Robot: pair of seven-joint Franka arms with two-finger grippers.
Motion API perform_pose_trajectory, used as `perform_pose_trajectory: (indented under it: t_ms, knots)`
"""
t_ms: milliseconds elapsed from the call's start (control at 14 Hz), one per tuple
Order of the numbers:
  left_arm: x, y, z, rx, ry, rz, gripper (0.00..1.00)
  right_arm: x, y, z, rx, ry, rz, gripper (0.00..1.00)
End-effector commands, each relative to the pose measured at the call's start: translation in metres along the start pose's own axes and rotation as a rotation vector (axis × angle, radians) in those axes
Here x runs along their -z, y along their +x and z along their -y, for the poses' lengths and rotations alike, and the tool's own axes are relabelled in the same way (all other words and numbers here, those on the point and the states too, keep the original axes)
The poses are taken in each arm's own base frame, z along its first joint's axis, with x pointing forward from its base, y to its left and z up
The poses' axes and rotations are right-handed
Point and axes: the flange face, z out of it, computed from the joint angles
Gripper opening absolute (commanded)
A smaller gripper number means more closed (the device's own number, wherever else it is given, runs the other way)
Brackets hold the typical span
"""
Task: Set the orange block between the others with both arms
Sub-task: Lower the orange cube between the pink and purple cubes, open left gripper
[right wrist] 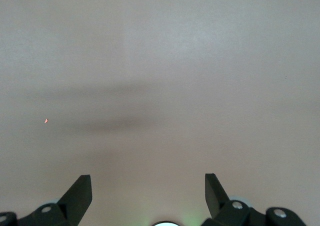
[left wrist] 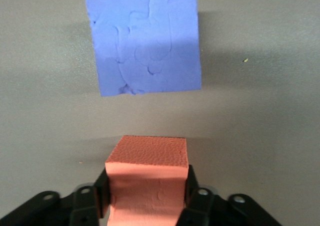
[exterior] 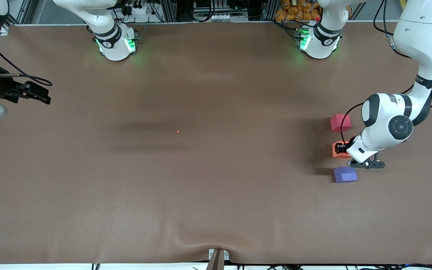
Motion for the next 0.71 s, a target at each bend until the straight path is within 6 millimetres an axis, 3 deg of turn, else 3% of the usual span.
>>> perform_pose_trajectory:
  t_ms: [0,143,286,429,643]
  knots:
    - [-0.004,0.002,-0.004,0.006,-0.009,-0.008,1.0,0.004,-0.007,0.0,0.01,-0.011,-0.006,1.0]
    - [0.013,0.01,-0.001,0.002,-0.003,-0.032,1.0,0.004,-0.007,0.0,0.01,-0.011,-0.007,1.0]
    - [0.044,0.014,0.003,0.002,0.012,-0.071,1.0,0.004,-0.007,-0.001,0.008,-0.011,-0.007,1.0]
    - [0.085,0.017,0.003,-0.001,0.033,-0.084,1.0,0.003,-0.007,-0.001,0.008,-0.011,-0.006,1.0]
    - [0.166,0.019,-0.001,0.011,0.056,-0.097,1.0,0.003,-0.007,0.0,0.01,-0.011,-0.006,1.0]
